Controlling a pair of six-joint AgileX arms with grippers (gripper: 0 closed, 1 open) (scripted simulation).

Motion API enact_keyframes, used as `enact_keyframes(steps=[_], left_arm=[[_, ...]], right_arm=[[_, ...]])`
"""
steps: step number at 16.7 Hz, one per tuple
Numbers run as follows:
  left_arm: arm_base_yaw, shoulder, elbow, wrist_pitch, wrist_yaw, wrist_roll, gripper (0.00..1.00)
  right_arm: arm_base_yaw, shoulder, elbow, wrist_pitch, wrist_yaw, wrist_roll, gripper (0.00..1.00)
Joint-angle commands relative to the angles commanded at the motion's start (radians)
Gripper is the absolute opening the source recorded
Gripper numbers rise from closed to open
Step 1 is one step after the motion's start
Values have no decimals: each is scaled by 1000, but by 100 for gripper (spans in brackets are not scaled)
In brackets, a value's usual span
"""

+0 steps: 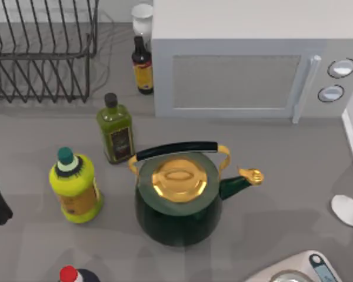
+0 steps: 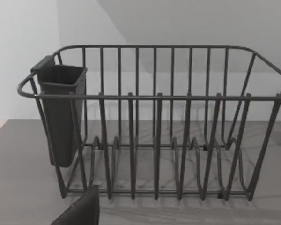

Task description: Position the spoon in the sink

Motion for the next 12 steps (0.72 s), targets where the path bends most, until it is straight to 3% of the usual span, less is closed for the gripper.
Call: enact_keyframes(steps=[5, 11, 12], left_arm=[[0, 0, 0, 0, 0, 0, 100], [0, 0, 0, 0, 0, 0, 100], [0, 0, 0, 0, 0, 0, 100]], right_arm=[[-1, 118, -132, 258, 0, 1, 100], [-1, 145, -162, 307, 0, 1, 100], [-1, 145, -162, 307, 0, 1, 92]])
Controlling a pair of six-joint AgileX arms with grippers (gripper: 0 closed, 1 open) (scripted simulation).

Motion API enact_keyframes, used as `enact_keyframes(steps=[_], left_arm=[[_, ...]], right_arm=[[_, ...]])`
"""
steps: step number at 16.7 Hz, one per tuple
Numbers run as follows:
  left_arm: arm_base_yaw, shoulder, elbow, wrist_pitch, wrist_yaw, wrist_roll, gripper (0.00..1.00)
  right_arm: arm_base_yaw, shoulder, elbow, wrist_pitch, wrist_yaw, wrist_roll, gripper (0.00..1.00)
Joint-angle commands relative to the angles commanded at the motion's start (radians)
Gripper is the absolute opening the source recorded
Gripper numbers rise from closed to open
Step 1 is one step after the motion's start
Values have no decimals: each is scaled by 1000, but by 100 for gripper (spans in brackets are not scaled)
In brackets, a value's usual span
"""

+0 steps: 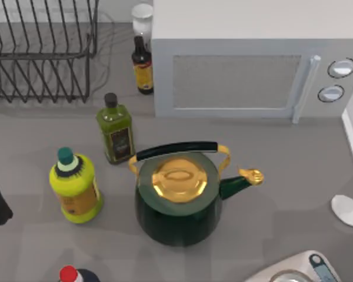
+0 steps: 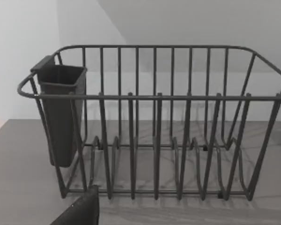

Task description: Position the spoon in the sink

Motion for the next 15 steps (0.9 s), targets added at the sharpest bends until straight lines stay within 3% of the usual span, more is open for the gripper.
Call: enact_keyframes(steps=[12, 15], left_arm=[[0, 0, 0, 0, 0, 0, 100], [0, 0, 0, 0, 0, 0, 100]], right_arm=[[0, 0, 0, 0, 0, 0, 2], [0, 0, 0, 0, 0, 0, 0]])
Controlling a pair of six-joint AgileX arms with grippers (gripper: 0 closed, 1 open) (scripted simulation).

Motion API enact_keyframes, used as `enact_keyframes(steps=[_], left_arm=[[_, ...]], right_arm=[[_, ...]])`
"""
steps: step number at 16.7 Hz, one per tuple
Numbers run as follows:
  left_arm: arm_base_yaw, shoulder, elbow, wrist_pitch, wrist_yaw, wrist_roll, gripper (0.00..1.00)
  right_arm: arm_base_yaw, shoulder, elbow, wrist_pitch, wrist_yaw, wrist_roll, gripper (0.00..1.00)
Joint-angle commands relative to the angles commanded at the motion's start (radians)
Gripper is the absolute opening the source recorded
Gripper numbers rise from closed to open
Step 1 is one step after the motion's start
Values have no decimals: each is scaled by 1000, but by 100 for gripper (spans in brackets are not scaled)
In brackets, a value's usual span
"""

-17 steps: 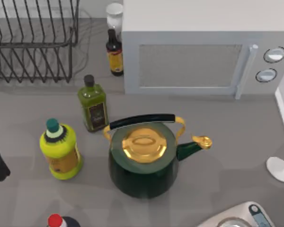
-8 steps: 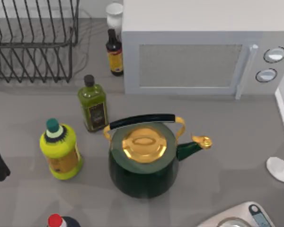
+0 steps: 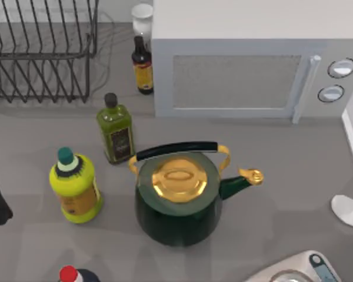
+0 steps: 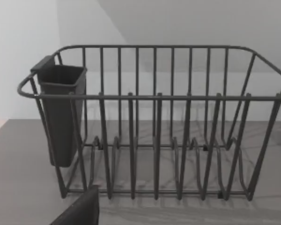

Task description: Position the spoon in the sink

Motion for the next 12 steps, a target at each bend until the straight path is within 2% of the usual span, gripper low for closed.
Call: enact_keyframes(steps=[5, 6, 9, 12], left_arm=[[0, 0, 0, 0, 0, 0, 100], [0, 0, 0, 0, 0, 0, 100], [0, 0, 0, 0, 0, 0, 100], [0, 0, 0, 0, 0, 0, 100]], right_arm=[[0, 0, 0, 0, 0, 0, 0], [1, -70, 41, -97, -18, 18, 0], [-2, -81, 73, -137, -18, 15, 0], [-3, -127, 155, -273, -18, 11, 0]])
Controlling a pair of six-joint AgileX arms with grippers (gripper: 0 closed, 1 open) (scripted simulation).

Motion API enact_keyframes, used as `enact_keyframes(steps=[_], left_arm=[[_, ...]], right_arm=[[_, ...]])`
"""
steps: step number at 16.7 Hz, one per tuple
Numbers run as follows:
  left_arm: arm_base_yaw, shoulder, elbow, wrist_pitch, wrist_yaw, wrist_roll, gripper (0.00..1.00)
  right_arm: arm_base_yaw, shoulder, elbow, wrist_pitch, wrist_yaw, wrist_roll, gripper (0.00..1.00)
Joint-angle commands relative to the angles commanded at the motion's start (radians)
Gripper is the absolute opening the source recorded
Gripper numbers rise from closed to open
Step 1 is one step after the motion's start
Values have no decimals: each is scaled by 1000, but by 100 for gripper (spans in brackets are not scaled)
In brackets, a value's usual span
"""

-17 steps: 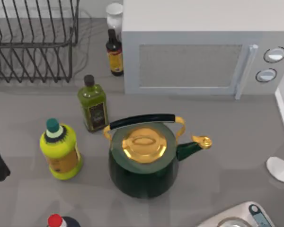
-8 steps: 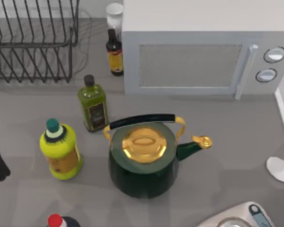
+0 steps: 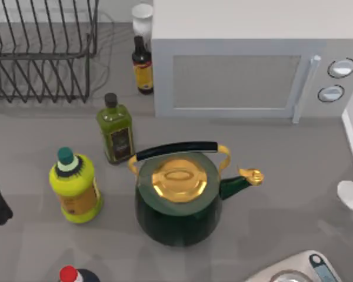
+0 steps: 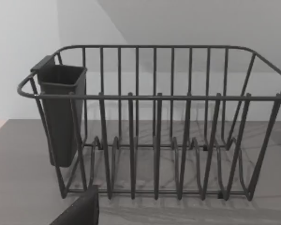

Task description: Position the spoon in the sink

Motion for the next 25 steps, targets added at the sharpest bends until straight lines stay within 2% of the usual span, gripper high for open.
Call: enact_keyframes(steps=[3, 6, 13, 16, 20, 25], left_arm=[[0, 0, 0, 0, 0, 0, 100], [0, 0, 0, 0, 0, 0, 100], [0, 0, 0, 0, 0, 0, 100], [0, 0, 0, 0, 0, 0, 100], [0, 0, 0, 0, 0, 0, 100], [0, 0, 0, 0, 0, 0, 100]], right_arm=[[0, -59, 95, -178, 0, -3, 0], [-1, -109, 162, -272, 0, -2, 0], [-1, -105, 178, -285, 0, -1, 0], [-8, -20, 273, -324, 0, -13, 0], [-25, 208, 546, -425, 0, -41, 0], [-53, 583, 1087, -593, 1, -76, 0]])
